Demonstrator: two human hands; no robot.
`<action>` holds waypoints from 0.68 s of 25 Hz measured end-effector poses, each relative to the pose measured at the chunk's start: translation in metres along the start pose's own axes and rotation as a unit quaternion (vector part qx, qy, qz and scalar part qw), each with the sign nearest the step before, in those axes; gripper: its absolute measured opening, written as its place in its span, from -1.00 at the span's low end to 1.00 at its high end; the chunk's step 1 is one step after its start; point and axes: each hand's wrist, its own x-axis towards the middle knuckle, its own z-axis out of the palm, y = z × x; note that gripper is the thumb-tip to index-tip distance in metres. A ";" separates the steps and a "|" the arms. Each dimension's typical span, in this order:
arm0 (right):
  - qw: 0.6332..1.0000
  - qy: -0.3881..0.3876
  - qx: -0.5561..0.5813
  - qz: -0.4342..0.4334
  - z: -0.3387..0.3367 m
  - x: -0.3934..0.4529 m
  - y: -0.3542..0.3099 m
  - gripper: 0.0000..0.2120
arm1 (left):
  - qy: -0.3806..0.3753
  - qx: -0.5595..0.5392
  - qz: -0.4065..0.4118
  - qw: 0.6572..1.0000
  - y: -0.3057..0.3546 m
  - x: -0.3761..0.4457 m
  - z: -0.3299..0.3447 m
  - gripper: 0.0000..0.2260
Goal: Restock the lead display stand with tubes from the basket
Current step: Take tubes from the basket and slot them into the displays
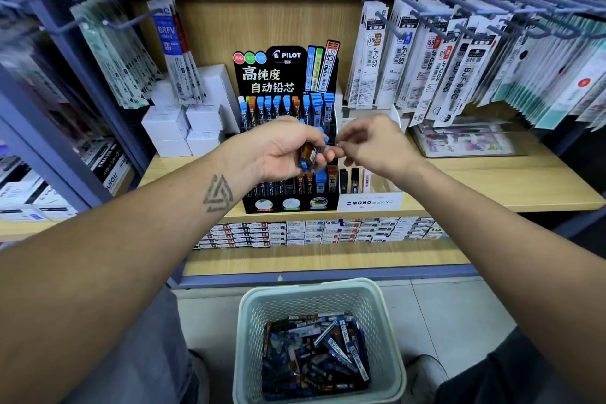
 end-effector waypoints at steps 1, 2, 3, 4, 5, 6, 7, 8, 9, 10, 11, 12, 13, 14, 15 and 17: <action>0.993 -0.017 0.114 0.033 0.002 -0.002 -0.005 -0.89 | -0.004 0.010 0.002 1.000 -0.001 -0.001 -0.001 -0.73; 0.977 -0.042 0.200 0.056 0.004 -0.003 -0.008 -0.91 | -0.004 0.019 0.004 1.000 -0.001 -0.002 -0.002 -0.69; 0.964 -0.065 0.247 0.067 0.006 -0.004 -0.009 -0.87 | -0.004 0.025 0.006 1.000 -0.002 -0.002 -0.004 -0.66; 0.955 -0.083 0.274 0.070 0.007 -0.005 -0.009 -0.83 | -0.004 0.028 0.009 1.000 -0.002 -0.003 -0.005 -0.64; 0.949 -0.094 0.294 0.068 0.007 -0.006 -0.010 -0.79 | -0.004 0.030 0.012 0.999 -0.002 -0.004 -0.006 -0.63; 0.942 -0.098 0.313 0.066 0.007 -0.006 -0.010 -0.77 | -0.003 0.029 0.015 0.999 -0.002 -0.005 -0.007 -0.61; 0.936 -0.098 0.331 0.067 0.007 -0.006 -0.011 -0.75 | -0.003 0.026 0.019 0.999 -0.001 -0.006 -0.008 -0.61; 0.930 -0.095 0.347 0.071 0.007 -0.005 -0.012 -0.74 | -0.003 0.020 0.021 1.000 -0.001 -0.008 -0.009 -0.62; 0.925 -0.094 0.360 0.077 0.007 -0.005 -0.014 -0.75 | -0.006 0.013 0.022 1.000 0.000 -0.009 -0.010 -0.65; 0.919 -0.092 0.373 0.082 0.007 -0.004 -0.015 -0.78 | -0.011 0.007 0.020 1.000 0.001 -0.011 -0.011 -0.68; 0.914 -0.092 0.385 0.087 0.007 -0.004 -0.015 -0.82 | -0.019 0.005 0.016 1.000 0.002 -0.012 -0.012 -0.71; 0.909 -0.094 0.396 0.090 0.007 -0.003 -0.015 -0.85 | -0.026 0.008 0.012 1.000 0.002 -0.014 -0.012 -0.74; 0.904 -0.098 0.406 0.091 0.006 -0.003 -0.016 -0.87 | -0.032 0.012 0.009 0.999 0.003 -0.016 -0.013 -0.75; 0.899 -0.104 0.416 0.090 0.006 -0.003 -0.017 -0.88 | -0.032 0.016 0.006 0.999 0.003 -0.017 -0.013 -0.77; 0.895 -0.108 0.423 0.088 0.005 -0.003 -0.018 -0.89 | -0.029 0.020 0.003 0.999 0.003 -0.017 -0.015 -0.79; 0.896 -0.108 0.423 0.082 0.003 -0.003 -0.021 -0.89 | -0.013 0.032 -0.006 0.999 0.003 -0.016 -0.017 -0.82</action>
